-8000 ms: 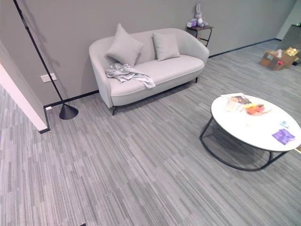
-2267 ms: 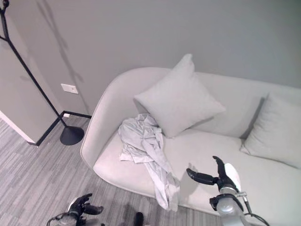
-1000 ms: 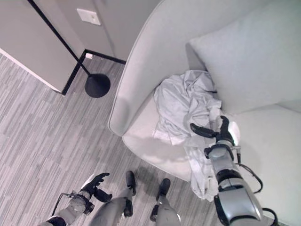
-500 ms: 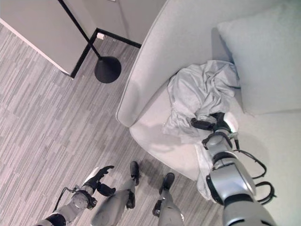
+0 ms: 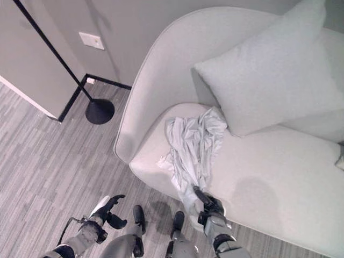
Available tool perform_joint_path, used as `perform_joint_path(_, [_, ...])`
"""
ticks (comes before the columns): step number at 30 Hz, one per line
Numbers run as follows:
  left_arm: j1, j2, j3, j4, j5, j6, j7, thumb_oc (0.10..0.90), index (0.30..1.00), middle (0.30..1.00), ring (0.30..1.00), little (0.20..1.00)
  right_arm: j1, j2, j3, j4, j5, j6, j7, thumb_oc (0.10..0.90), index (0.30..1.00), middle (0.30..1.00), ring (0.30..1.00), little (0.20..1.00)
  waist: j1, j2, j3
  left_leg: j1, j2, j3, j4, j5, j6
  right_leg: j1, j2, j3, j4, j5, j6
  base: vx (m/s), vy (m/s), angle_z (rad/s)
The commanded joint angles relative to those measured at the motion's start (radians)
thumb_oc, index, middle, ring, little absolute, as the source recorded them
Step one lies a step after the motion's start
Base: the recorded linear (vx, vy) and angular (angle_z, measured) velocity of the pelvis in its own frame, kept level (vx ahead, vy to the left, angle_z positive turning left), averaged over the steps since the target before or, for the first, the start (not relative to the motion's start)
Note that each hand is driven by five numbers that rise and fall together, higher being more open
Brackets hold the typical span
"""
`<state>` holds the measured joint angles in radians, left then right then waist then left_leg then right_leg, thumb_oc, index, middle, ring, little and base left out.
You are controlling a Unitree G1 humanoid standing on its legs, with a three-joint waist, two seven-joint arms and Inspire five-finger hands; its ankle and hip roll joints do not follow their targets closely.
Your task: Hang the clothes on the sofa on the clothes rack.
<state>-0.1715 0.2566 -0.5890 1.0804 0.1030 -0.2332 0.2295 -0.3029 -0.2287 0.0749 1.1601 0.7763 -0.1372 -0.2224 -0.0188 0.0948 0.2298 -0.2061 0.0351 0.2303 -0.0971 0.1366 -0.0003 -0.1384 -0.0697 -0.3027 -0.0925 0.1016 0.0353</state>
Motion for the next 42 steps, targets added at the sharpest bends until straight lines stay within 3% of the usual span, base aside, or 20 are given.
perform_joint_path(1, [-0.018, -0.034, -0.026, 0.004, 0.031, -0.018, -0.001, 0.800, 0.900, 0.900, 0.900, 0.900, -0.070, 0.011, -0.013, -0.128, 0.232, -0.125, 0.066, 0.400, 0.300, 0.300, 0.300, 0.300, 0.014, 0.027, 0.017, 0.051, 0.083, 0.037, 0.010, -0.055, -0.100, -0.014, -0.092, 0.055, 0.005, -0.045, 0.088, -0.04, 0.003, -0.21])
perform_joint_path(4, [0.007, -0.043, -0.036, -0.009, 0.034, -0.018, -0.012, 0.800, 0.900, 0.900, 0.900, 0.900, -0.070, 0.046, -0.051, -0.249, 0.339, -0.186, 0.088, 0.400, 0.300, 0.300, 0.300, 0.300, 0.008, 0.049, 0.009, 0.066, 0.081, 0.045, 0.010, -0.059, -0.099, -0.007, -0.093, 0.062, 0.005, -0.047, 0.091, -0.03, 0.014, -0.12])
perform_joint_path(5, [0.035, -0.048, -0.041, -0.018, 0.040, -0.017, -0.021, 0.800, 0.900, 0.900, 0.900, 0.900, -0.082, 0.052, -0.074, -0.347, 0.362, -0.239, 0.073, 0.400, 0.300, 0.300, 0.300, 0.300, 0.006, 0.070, -0.003, 0.078, 0.079, 0.052, 0.010, -0.061, -0.098, 0.003, -0.096, 0.062, 0.005, -0.050, 0.092, -0.02, 0.027, -0.09])
perform_joint_path(10, [0.043, -0.054, -0.041, -0.013, 0.042, -0.015, -0.023, 0.800, 0.900, 0.900, 0.900, 0.900, -0.123, 0.047, -0.108, -0.403, 0.386, -0.278, 0.050, 0.400, 0.300, 0.300, 0.300, 0.300, 0.010, 0.092, -0.017, 0.086, 0.077, 0.050, 0.010, -0.064, -0.096, 0.012, -0.099, 0.062, 0.005, -0.053, 0.092, -0.01, 0.009, -0.03])
perform_joint_path(14, [0.046, -0.058, -0.036, -0.015, 0.047, -0.015, -0.023, 0.800, 0.900, 0.900, 0.900, 0.900, -0.144, 0.034, -0.141, -0.485, 0.411, -0.314, 0.055, 0.400, 0.300, 0.300, 0.300, 0.300, 0.009, 0.100, -0.025, 0.090, 0.075, 0.048, 0.010, -0.068, -0.096, 0.016, -0.100, 0.059, 0.005, -0.054, 0.093, 0.00, 0.000, 0.00])
perform_joint_path(20, [0.057, -0.055, -0.033, -0.033, 0.082, -0.019, -0.024, 0.800, 0.900, 0.900, 0.900, 0.900, -0.123, 0.034, -0.150, -0.772, 0.407, -0.415, 0.096, 0.400, 0.300, 0.300, 0.300, 0.300, 0.006, 0.091, -0.038, 0.104, 0.076, 0.046, 0.010, -0.074, -0.094, 0.035, -0.102, 0.052, 0.005, -0.058, 0.095, 0.00, 0.000, 0.00])
perform_joint_path(26, [0.077, -0.035, -0.028, -0.045, 0.121, -0.017, -0.027, 0.800, 0.900, 0.900, 0.900, 0.900, -0.137, 0.014, -0.135, -1.039, 0.341, -0.479, 0.089, 0.400, 0.300, 0.300, 0.300, 0.300, 0.018, 0.055, -0.076, 0.133, 0.082, 0.046, 0.010, -0.080, -0.090, 0.068, -0.099, 0.041, 0.005, -0.064, 0.091, 0.02, -0.013, 0.06])
perform_joint_path(32, [0.085, -0.012, -0.034, -0.087, 0.127, -0.024, -0.038, 0.800, 0.900, 0.900, 0.900, 0.900, -0.205, -0.033, -0.164, -1.173, 0.302, -0.523, 0.064, 0.400, 0.300, 0.300, 0.300, 0.300, 0.037, 0.009, -0.125, 0.169, 0.087, 0.042, 0.010, -0.092, -0.088, 0.107, -0.094, 0.028, 0.005, -0.072, 0.090, 0.04, -0.007, 0.05])
perform_joint_path(34, [0.081, -0.007, -0.013, -0.094, 0.098, -0.022, -0.033, 0.800, 0.900, 0.900, 0.900, 0.900, -0.244, -0.071, -0.167, -1.224, 0.288, -0.536, 0.054, 0.400, 0.300, 0.300, 0.300, 0.300, 0.045, -0.018, -0.150, 0.184, 0.091, 0.042, 0.010, -0.096, -0.089, 0.125, -0.089, 0.026, 0.005, -0.075, 0.089, 0.01, 0.001, 0.08])
perform_joint_path(37, [0.078, -0.003, -0.003, -0.109, 0.080, -0.024, -0.030, 0.800, 0.900, 0.900, 0.900, 0.900, -0.270, -0.088, -0.165, -1.249, 0.273, -0.541, 0.041, 0.400, 0.300, 0.300, 0.300, 0.300, 0.050, -0.037, -0.166, 0.199, 0.094, 0.045, 0.010, -0.102, -0.090, 0.137, -0.085, 0.026, 0.005, -0.079, 0.089, 0.02, -0.002, 0.07])
perform_joint_path(42, [0.046, 0.005, 0.059, -0.231, -0.064, -0.031, 0.009, 0.800, 0.900, 0.900, 0.900, 0.900, -0.322, -0.121, -0.143, -1.300, 0.194, -0.542, -0.029, 0.400, 0.300, 0.300, 0.300, 0.300, 0.053, -0.091, -0.205, 0.229, 0.104, 0.053, 0.010, -0.108, -0.088, 0.159, -0.075, 0.027, 0.005, -0.080, 0.084, 0.00, 0.000, 0.00])
